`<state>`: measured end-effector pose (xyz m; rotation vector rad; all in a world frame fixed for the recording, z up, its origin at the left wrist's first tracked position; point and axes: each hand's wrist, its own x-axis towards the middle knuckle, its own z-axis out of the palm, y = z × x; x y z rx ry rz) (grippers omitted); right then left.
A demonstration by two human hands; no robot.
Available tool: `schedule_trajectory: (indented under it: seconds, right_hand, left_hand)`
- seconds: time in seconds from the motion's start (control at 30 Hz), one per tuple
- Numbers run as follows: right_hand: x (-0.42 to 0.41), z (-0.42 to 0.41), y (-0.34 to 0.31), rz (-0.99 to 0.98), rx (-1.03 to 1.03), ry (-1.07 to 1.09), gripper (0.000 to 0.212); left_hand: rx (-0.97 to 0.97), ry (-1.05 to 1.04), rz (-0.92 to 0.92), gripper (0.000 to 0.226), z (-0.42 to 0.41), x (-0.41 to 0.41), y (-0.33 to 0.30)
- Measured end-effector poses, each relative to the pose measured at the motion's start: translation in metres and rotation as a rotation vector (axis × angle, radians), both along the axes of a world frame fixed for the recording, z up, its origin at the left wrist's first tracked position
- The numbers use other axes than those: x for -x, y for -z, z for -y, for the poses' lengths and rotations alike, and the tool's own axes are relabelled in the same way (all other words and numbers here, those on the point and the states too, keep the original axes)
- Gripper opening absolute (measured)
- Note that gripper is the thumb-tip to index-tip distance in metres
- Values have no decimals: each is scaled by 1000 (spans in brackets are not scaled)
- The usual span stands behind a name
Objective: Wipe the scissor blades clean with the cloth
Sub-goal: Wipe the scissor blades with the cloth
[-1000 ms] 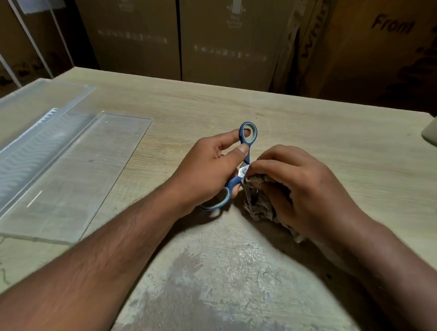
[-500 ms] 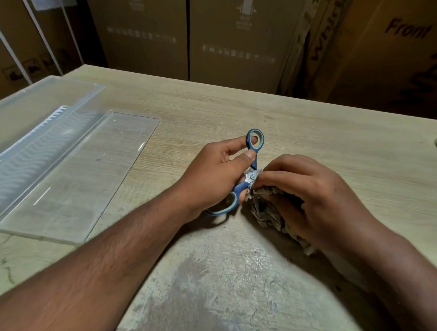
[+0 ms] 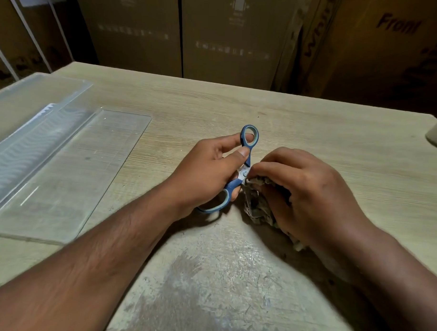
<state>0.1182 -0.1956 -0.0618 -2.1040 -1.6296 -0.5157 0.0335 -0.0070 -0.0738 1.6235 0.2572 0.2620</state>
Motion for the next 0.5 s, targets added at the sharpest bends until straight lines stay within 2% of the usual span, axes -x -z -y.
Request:
schedule_trajectory:
  seconds: [0.17, 0.37, 0.5]
  right_hand:
    - [-1, 1, 0, -24, 42, -66, 25]
    - [-3, 0, 0, 30, 19, 2, 28]
    - [-6, 2, -1, -24, 47, -86, 31]
  left_hand:
    - [-4, -39, 6, 35, -2, 0, 1]
    - [-7, 12, -9, 40, 0, 2, 0]
    - [-21, -27, -10, 37, -4, 1, 1]
